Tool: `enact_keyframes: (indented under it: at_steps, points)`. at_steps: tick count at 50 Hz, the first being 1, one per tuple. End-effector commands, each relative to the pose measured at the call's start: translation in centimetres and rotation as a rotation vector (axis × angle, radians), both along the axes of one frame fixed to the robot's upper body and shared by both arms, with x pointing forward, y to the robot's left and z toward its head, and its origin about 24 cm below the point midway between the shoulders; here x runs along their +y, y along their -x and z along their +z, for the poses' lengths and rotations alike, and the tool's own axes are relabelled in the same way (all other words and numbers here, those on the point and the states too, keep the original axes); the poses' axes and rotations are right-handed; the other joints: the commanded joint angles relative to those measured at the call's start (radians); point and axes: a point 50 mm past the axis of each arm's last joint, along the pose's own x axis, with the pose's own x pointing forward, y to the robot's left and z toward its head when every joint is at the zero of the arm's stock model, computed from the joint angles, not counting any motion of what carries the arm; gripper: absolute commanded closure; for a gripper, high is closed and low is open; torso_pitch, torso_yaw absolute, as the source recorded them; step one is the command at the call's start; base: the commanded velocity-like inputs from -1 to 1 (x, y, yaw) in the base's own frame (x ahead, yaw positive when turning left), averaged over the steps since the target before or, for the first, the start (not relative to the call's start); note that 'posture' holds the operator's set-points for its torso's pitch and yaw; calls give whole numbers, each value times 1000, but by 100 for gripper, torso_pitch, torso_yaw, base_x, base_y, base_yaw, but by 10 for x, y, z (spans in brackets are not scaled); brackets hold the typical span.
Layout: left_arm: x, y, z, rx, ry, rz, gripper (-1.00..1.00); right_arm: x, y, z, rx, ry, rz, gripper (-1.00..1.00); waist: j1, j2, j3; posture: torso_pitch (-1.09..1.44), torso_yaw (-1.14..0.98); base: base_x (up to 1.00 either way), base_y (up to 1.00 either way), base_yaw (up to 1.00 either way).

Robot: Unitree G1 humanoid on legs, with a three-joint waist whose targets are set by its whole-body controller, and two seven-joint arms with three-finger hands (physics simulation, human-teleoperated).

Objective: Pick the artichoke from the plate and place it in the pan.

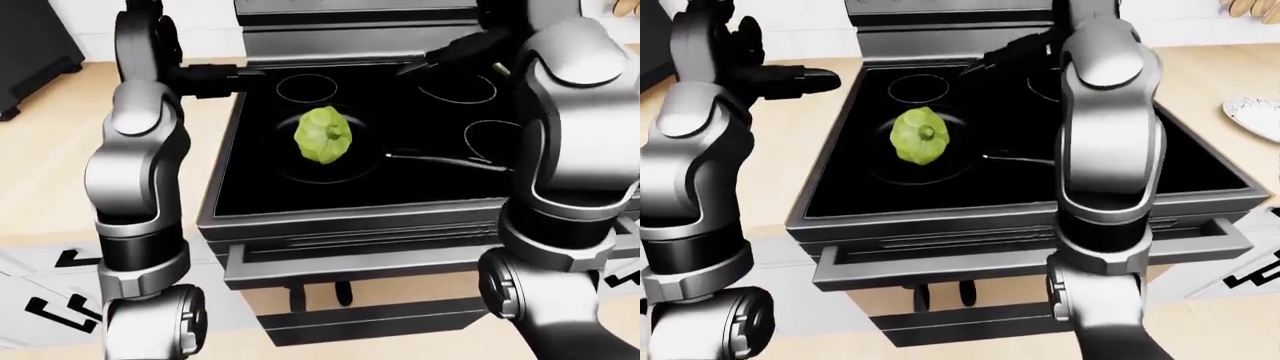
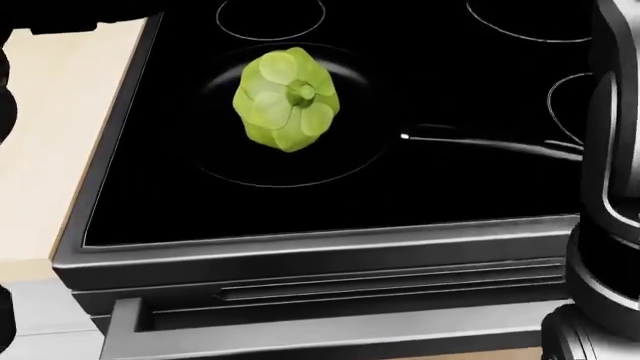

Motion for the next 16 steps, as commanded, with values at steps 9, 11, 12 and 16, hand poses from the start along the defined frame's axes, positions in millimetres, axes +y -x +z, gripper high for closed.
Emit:
enact_keyframes:
  at_steps: [9,11,12,16]
  points:
    - [0,18,16,-229,7,-16,-100,-9,13,5,-189,35,-20,-100,-1,4,-33,0,0,0,0,0]
    - [1,21,18,-251,11,-13,-100,-9,13,6,-201,38,-20,-100,-1,5,-32,0,0,0,0,0]
    - [2,22,20,-266,11,-10,-100,-9,14,6,-211,40,-20,-100,-1,5,-32,0,0,0,0,0]
    - [4,25,25,-308,27,-12,-100,-10,14,12,-247,47,-17,-100,-3,5,-30,0,0,0,0,0]
